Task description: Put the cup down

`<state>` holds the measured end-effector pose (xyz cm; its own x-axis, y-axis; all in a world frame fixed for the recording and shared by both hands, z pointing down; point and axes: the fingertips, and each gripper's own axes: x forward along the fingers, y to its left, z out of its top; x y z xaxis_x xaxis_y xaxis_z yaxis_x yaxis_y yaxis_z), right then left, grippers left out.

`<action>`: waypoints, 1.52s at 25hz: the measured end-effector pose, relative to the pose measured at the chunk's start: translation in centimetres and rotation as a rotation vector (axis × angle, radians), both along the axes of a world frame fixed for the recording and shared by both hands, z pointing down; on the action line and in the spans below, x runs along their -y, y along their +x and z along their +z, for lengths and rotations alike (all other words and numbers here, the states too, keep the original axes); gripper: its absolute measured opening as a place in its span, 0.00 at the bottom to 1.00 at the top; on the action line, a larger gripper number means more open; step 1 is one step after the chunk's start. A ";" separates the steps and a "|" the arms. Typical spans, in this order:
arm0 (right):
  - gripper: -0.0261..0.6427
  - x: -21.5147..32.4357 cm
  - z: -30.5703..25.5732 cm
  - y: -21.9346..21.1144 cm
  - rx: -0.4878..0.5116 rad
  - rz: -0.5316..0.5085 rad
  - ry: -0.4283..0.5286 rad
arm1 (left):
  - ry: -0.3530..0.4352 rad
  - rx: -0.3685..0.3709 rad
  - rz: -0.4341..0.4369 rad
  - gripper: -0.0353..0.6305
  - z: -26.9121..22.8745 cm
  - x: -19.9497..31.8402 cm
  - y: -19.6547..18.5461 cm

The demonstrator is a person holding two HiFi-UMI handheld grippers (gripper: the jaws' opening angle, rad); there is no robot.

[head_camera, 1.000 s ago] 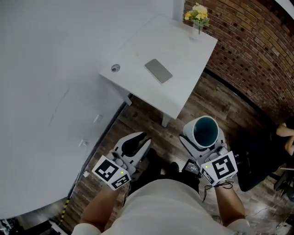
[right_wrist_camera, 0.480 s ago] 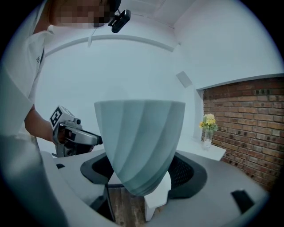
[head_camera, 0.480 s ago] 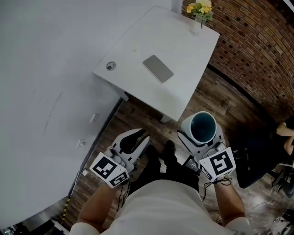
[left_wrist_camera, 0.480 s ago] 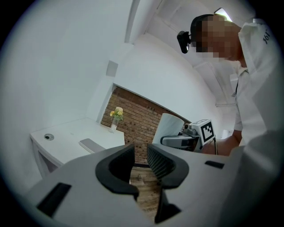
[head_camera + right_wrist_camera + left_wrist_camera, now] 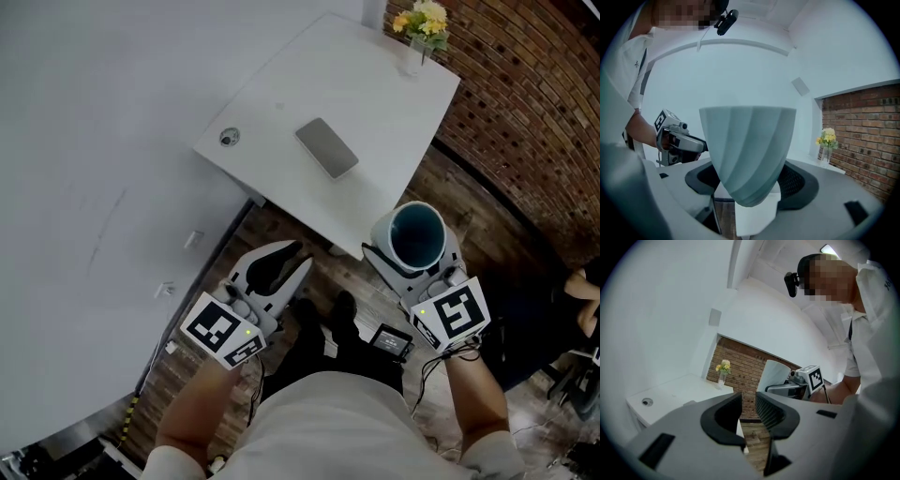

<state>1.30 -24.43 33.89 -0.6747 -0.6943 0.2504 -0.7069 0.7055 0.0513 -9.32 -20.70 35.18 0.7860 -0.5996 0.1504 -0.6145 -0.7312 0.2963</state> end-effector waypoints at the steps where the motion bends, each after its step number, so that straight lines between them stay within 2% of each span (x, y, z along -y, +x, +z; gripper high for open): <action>1: 0.58 1.0 -0.2 0.0 -0.003 -0.005 0.009 | 0.020 0.011 0.001 0.18 -0.3 0.9 0.3; 7: 0.58 6.4 0.2 -0.7 -0.005 -0.031 0.040 | 0.099 0.048 0.017 0.22 -1.1 5.7 1.9; 15: 0.58 12.7 2.4 -2.4 0.005 -0.049 0.038 | 0.120 0.057 0.011 0.26 0.6 11.5 2.6; 23: 0.58 17.5 8.3 -3.6 -0.018 -0.046 -0.033 | 0.063 0.077 0.001 0.27 5.4 15.0 3.3; 38: 0.58 22.2 17.9 -5.9 -0.080 -0.069 -0.125 | -0.045 0.100 -0.029 0.29 12.3 18.6 2.7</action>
